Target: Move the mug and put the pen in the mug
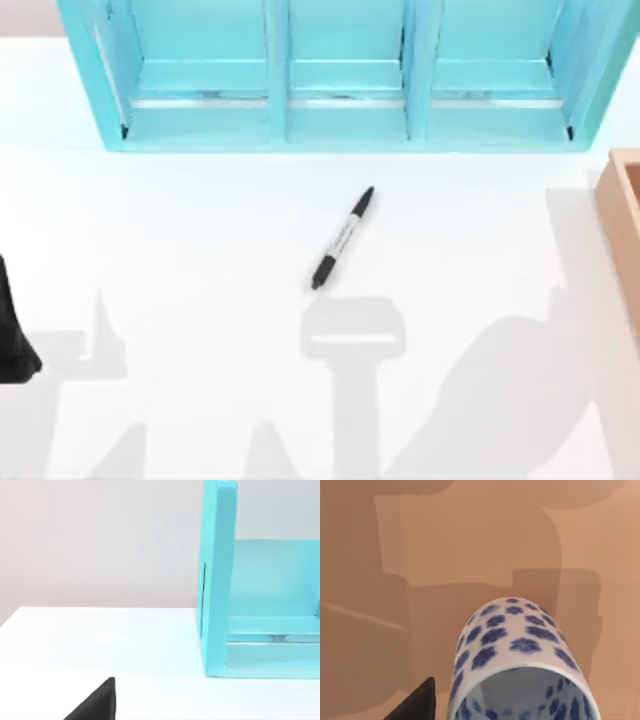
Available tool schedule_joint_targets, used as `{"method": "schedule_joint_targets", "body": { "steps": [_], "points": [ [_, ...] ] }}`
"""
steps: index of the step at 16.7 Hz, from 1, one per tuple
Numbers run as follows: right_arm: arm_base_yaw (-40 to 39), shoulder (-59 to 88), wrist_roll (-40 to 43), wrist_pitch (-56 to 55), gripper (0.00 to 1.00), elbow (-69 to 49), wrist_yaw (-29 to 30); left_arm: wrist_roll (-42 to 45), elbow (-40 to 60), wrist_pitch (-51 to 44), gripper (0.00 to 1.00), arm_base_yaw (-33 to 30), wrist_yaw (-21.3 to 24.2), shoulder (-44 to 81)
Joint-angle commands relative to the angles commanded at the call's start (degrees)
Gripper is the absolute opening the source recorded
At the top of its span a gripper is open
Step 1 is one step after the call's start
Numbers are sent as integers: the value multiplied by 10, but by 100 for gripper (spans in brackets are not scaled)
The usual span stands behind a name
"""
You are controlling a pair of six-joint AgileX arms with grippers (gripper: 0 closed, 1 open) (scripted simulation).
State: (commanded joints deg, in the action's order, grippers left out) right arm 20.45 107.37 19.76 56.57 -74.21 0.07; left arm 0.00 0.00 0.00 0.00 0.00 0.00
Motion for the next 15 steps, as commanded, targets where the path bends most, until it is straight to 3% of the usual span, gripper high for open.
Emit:
{"method": "schedule_joint_targets", "body": {
  "steps": [7, 15],
  "points": [
    [0, 10, 0, -38, 100, 34, 0, 0, 0, 0, 100, 0, 0, 0],
    [0, 10, 0, -38, 40, 34, 0, 0, 0, 0, 100, 0, 0, 0]
  ]
}}
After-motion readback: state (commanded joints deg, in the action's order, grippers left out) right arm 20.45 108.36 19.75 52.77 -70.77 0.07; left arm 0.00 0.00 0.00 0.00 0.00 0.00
